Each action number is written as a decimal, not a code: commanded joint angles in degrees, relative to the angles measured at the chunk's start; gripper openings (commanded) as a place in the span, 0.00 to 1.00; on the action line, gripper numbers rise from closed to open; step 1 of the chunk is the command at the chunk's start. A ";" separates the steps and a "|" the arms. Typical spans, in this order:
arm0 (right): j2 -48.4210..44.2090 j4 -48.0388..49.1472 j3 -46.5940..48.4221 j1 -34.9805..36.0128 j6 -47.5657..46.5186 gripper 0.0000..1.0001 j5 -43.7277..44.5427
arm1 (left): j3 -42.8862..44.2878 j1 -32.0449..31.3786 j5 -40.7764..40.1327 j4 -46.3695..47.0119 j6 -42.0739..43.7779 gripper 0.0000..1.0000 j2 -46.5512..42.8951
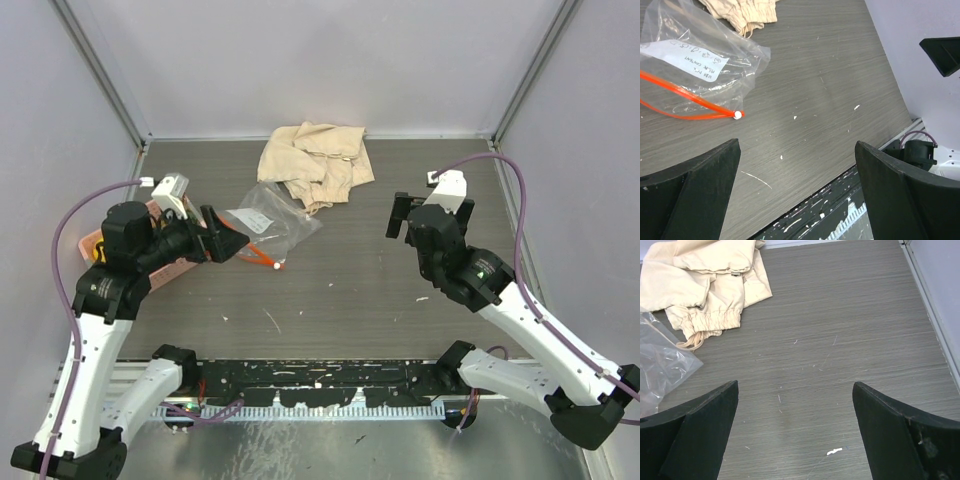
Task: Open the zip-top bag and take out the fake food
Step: Reset both arms
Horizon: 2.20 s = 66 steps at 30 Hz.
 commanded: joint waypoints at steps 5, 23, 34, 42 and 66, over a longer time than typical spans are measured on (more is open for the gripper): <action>-2.04 3.50 0.47 0.29 -3.62 1.00 1.67 | -2.41 0.19 1.48 6.08 -0.61 0.98 0.83; -3.51 4.22 0.19 0.24 -5.52 1.00 0.15 | -2.40 0.19 1.04 6.41 -0.56 0.98 0.68; -3.62 4.47 -0.15 0.26 -5.78 1.00 0.12 | -2.77 0.15 1.29 6.48 -0.16 0.98 0.61; -3.86 4.88 -0.71 0.30 -6.37 1.00 -0.11 | -3.19 0.19 1.56 7.17 -0.36 0.98 0.70; -4.75 6.45 -2.04 0.28 -7.97 1.00 0.08 | -3.57 0.20 2.43 8.23 -0.45 0.98 1.58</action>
